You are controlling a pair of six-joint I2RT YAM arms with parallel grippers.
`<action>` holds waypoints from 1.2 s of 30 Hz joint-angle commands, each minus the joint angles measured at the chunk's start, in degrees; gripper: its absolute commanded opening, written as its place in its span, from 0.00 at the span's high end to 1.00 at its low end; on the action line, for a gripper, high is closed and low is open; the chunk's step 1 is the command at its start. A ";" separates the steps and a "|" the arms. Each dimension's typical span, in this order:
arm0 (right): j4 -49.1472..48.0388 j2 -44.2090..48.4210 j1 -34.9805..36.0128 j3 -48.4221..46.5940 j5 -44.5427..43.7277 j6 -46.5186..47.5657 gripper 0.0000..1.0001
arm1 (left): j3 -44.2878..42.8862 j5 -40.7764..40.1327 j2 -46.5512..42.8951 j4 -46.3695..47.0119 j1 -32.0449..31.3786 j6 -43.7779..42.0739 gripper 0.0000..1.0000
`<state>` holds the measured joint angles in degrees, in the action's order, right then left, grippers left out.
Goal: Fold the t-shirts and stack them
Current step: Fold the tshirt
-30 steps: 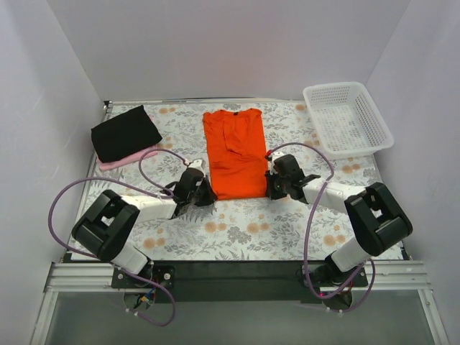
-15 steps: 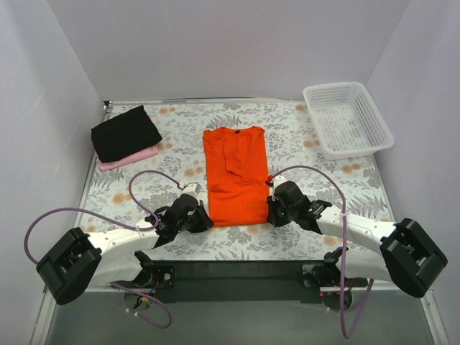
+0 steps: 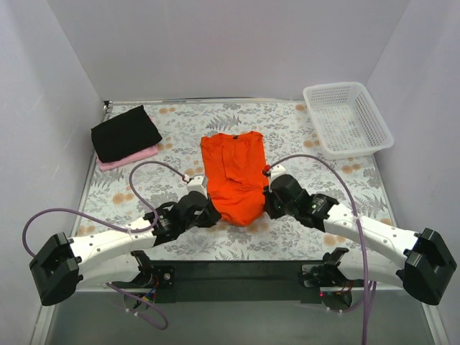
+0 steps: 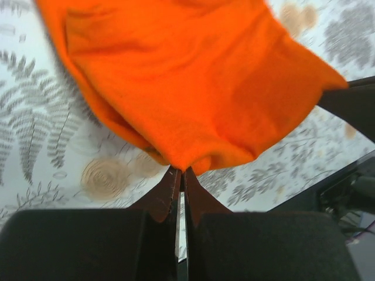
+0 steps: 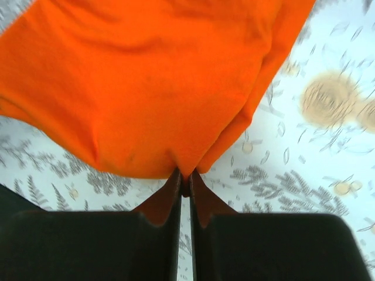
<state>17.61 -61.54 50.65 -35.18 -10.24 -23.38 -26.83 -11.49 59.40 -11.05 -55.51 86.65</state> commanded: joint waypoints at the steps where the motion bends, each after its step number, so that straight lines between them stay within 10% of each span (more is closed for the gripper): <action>1: 0.15 -1.56 -0.03 -7.96 -6.19 3.07 0.99 | -6.29 -6.34 0.62 -1.43 -0.13 -2.80 1.00; 36: -4.33 -33.82 -18.05 -41.02 3.56 17.31 0.99 | -24.85 10.87 24.10 7.27 27.82 -20.73 1.00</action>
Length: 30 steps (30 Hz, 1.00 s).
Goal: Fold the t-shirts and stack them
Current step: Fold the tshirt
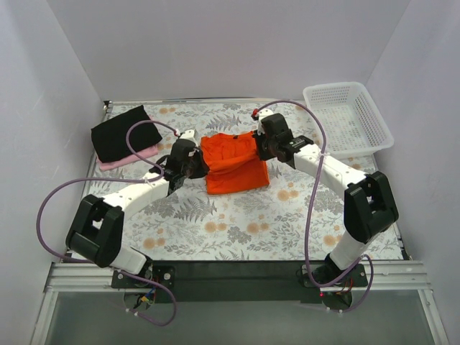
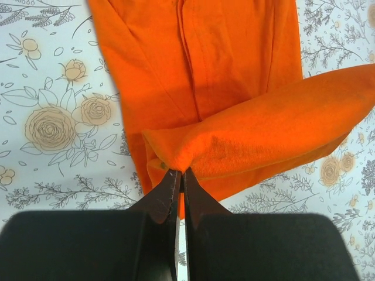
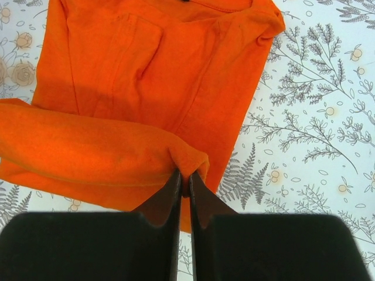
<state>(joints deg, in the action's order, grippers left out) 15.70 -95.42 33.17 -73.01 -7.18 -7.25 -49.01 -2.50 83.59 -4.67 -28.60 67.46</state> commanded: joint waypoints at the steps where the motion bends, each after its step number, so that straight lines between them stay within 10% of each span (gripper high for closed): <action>1: -2.43 0.14 -0.65 -3.71 0.50 1.27 0.99 | -3.27 2.15 -0.01 0.97 1.09 -1.54 1.00; 30: -0.33 -19.45 -6.36 -21.99 6.48 3.03 0.99 | -16.02 10.85 15.80 2.56 10.14 -3.04 1.00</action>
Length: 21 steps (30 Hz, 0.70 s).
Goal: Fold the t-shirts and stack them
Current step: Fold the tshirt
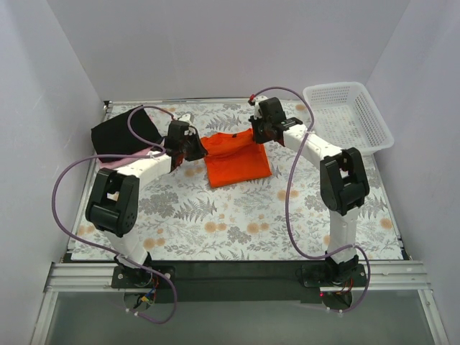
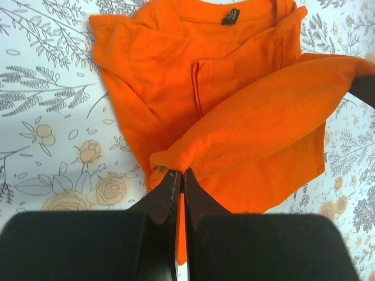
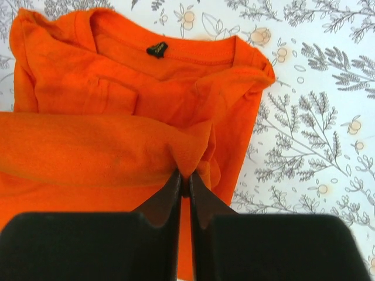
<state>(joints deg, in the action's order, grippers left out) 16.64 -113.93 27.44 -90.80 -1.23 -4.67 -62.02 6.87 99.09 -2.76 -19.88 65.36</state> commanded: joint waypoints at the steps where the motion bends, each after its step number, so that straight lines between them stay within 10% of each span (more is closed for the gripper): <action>1: -1.09 -1.47 -0.72 -4.90 0.44 0.45 0.99 | -3.46 2.00 0.84 0.66 1.86 -1.03 1.00; 9: 0.32 -6.65 -1.95 -11.67 -0.52 0.10 0.99 | -10.30 3.76 8.04 0.66 2.74 -2.52 1.00; 10: 0.32 -7.18 -2.13 -12.46 -0.61 -0.08 0.87 | -10.92 3.50 8.57 0.66 2.74 -2.70 1.00; 13: 0.41 -8.76 -2.66 -14.92 -0.87 -0.69 0.18 | -12.86 0.08 9.63 0.30 3.26 -1.91 0.46; 14: 0.41 -8.94 -2.83 -15.45 -0.87 -0.69 0.02 | -13.04 -1.41 9.37 0.30 3.35 -1.65 0.10; 21: 0.06 -4.03 -3.01 -13.35 -1.67 0.01 0.02 | -12.78 -2.92 2.08 1.62 3.44 -1.47 0.05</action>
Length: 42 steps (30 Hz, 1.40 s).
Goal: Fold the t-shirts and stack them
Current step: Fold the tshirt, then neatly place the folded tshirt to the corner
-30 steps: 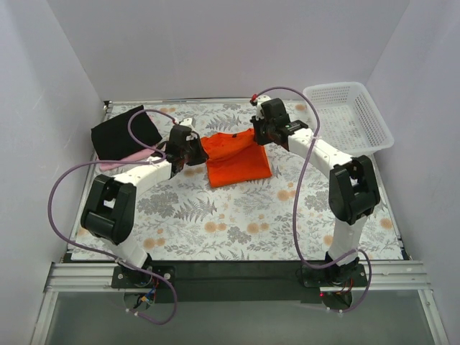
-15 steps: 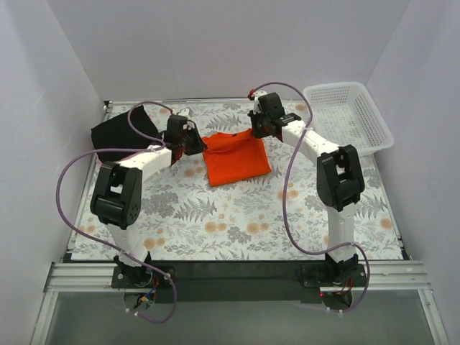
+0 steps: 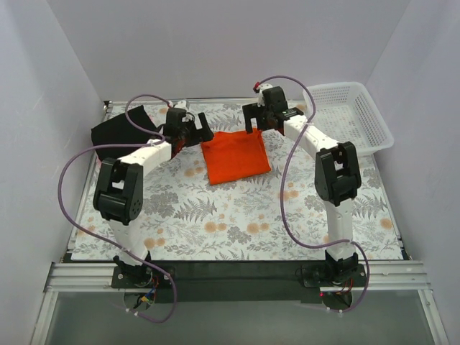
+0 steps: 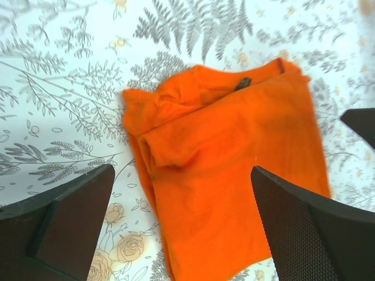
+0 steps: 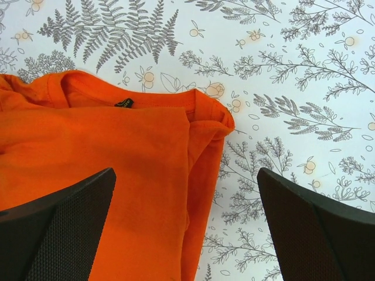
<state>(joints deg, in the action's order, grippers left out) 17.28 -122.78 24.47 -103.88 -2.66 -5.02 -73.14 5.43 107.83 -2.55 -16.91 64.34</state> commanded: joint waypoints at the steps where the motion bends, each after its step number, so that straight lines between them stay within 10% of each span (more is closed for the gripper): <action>1: -1.01 5.53 -0.04 1.90 0.10 0.44 0.02 | -0.69 -0.95 -7.19 1.32 0.38 -0.35 0.05; 22: -9.98 10.11 1.02 25.91 5.47 -1.66 0.03 | 25.67 12.13 -13.09 15.44 0.47 10.27 0.02; 42: -11.30 9.40 3.30 31.19 2.92 -2.10 0.04 | 25.95 17.42 -0.96 27.77 0.47 14.67 0.02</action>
<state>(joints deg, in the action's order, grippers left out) 5.48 -113.97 26.92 -74.13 -0.25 -6.20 -46.39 22.17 104.51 25.30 -16.62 78.35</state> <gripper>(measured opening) 0.958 0.982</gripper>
